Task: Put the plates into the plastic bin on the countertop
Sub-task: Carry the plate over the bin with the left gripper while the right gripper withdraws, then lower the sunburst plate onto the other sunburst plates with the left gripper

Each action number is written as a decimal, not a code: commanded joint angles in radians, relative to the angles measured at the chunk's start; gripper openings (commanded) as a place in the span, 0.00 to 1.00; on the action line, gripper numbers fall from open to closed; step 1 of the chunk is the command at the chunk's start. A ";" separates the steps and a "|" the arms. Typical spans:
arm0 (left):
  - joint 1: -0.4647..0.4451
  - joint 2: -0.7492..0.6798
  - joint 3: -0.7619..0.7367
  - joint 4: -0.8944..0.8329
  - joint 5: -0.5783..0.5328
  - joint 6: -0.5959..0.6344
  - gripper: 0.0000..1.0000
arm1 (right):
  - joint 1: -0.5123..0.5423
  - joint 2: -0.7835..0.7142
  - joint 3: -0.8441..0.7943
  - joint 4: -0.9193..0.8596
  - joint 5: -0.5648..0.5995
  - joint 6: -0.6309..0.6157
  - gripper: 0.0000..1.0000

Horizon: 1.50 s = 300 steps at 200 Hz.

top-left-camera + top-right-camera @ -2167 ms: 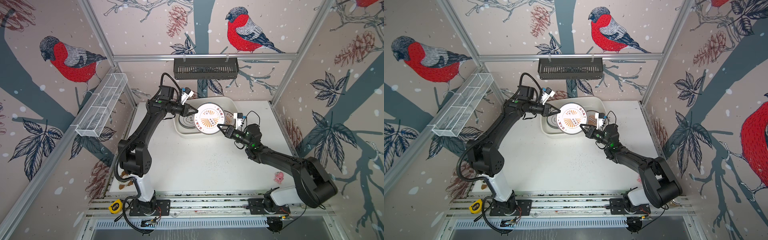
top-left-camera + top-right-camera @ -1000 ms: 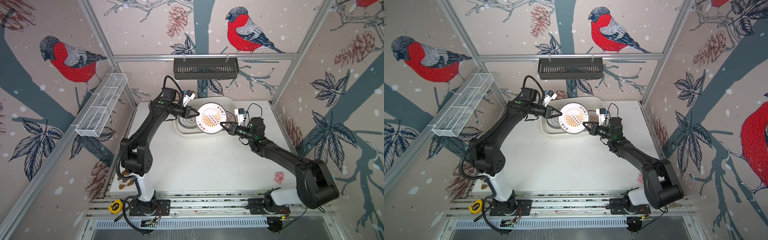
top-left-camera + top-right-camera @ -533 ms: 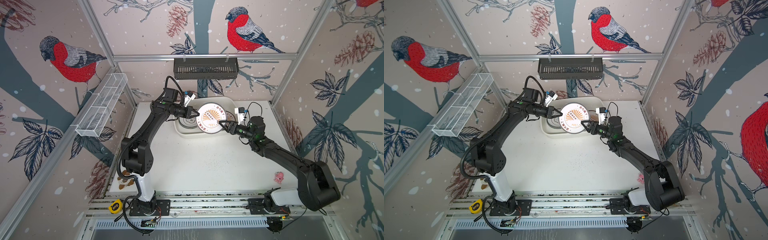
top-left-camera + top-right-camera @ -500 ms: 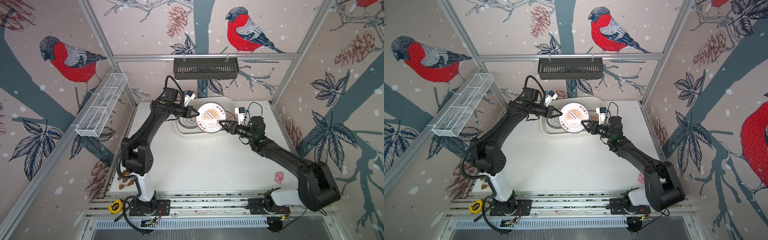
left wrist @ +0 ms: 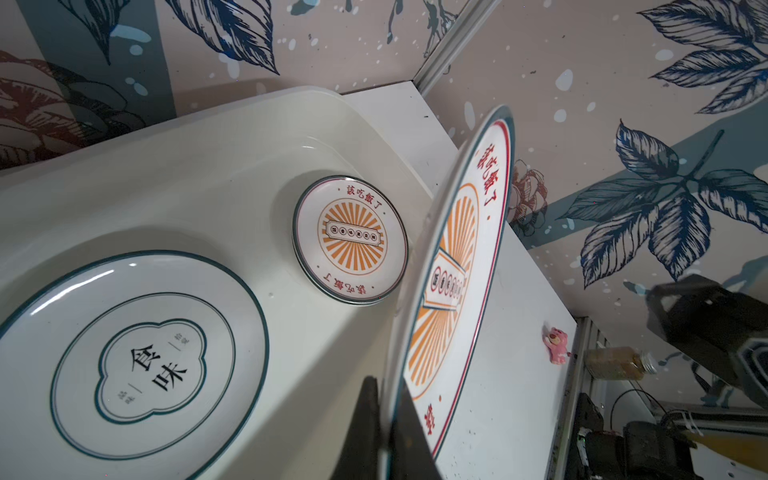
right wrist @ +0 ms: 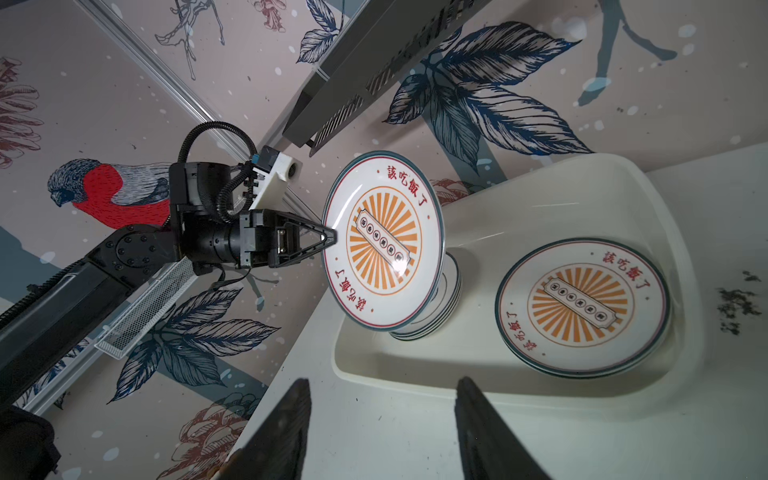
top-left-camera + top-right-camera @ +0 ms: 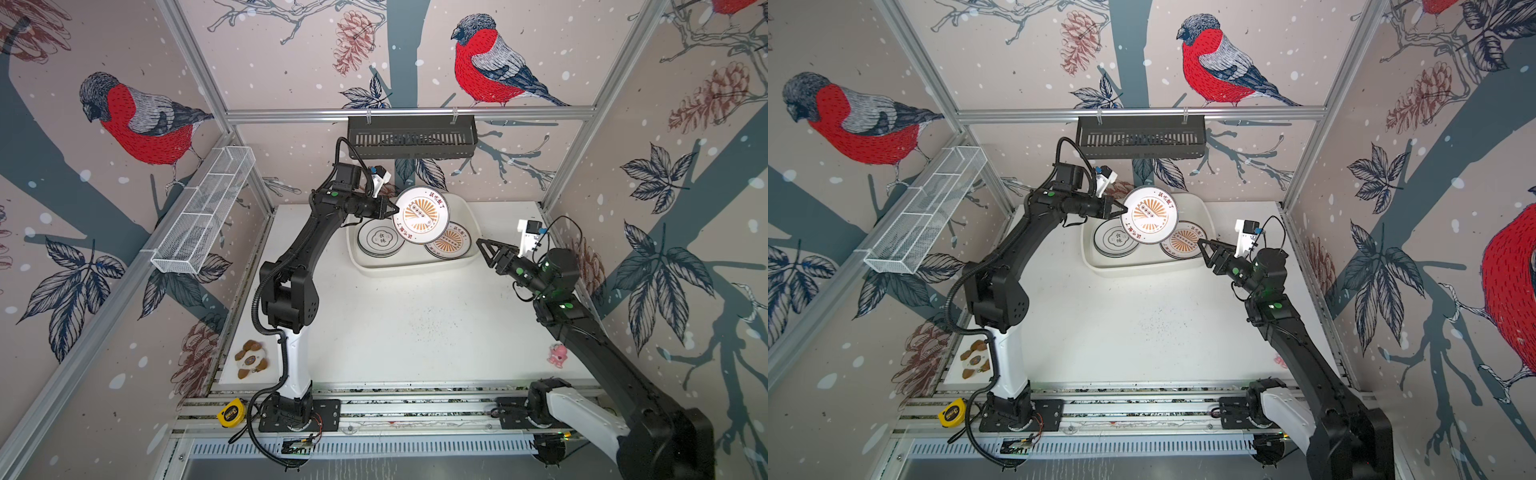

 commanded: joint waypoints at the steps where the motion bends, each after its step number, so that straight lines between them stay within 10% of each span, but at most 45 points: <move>1: -0.005 0.052 0.042 0.094 -0.012 -0.055 0.00 | -0.007 -0.081 -0.021 -0.160 0.046 -0.051 0.57; 91: -0.067 0.213 0.126 0.163 -0.030 -0.089 0.00 | -0.009 -0.313 -0.120 -0.371 0.116 -0.027 0.57; 300: -0.075 0.284 0.148 0.184 -0.081 -0.100 0.00 | -0.009 -0.261 -0.147 -0.332 0.109 -0.019 0.57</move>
